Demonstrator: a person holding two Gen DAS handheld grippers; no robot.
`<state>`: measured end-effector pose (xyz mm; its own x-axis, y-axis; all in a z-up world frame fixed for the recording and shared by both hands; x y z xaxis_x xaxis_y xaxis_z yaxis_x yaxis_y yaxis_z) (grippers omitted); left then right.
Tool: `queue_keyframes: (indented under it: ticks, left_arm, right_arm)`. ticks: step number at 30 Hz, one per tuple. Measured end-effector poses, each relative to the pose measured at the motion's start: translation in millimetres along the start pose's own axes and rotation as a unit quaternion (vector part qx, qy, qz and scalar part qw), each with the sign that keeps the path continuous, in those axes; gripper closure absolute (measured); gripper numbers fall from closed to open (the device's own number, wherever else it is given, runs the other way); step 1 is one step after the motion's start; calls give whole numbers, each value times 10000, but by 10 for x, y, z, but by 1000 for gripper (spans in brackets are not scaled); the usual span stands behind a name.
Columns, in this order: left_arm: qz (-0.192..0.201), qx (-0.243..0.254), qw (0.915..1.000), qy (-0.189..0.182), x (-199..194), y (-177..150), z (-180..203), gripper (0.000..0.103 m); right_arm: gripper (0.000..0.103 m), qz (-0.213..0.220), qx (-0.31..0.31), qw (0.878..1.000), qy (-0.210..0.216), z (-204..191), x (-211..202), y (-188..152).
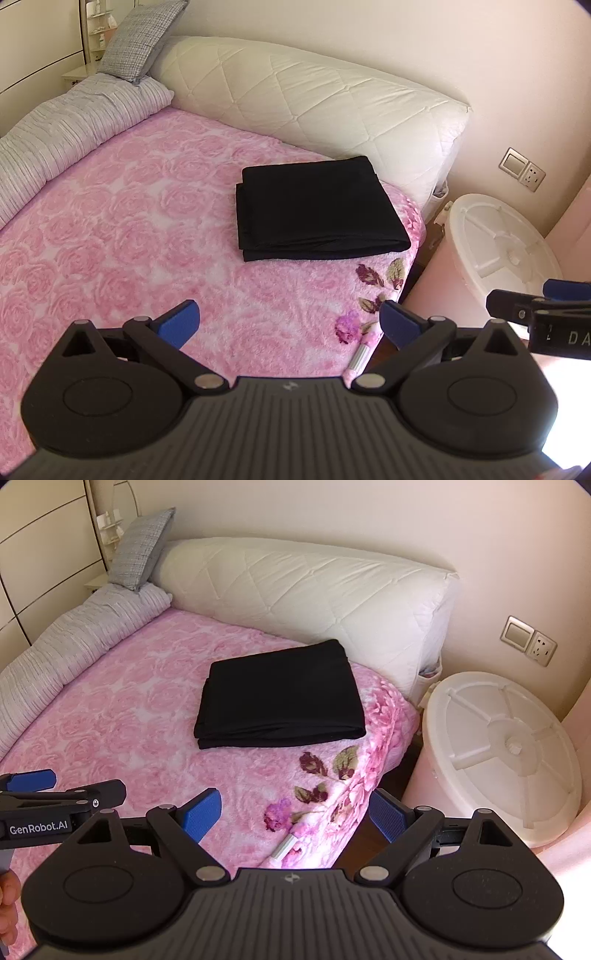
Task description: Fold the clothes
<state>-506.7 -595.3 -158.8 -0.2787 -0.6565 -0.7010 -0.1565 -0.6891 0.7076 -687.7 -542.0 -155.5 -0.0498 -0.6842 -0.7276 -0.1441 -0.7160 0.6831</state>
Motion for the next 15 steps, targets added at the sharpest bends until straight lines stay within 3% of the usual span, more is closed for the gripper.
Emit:
queue_keyframes:
  ticks: [15]
  left_arm:
    - [40, -278, 9987, 431, 238, 238, 288, 1]
  right_arm:
    - [14, -65, -445, 9984, 354, 299, 374, 411]
Point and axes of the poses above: each gripper's, at about its wrist camera, not at the fingertips, and x roughly the way its jaws point, z to its right, y to its top, the point moved 7 cm from there along x, roughly the way its jaws point, and after that the axes turned 5 degrees about z, right-handed, at the moved point
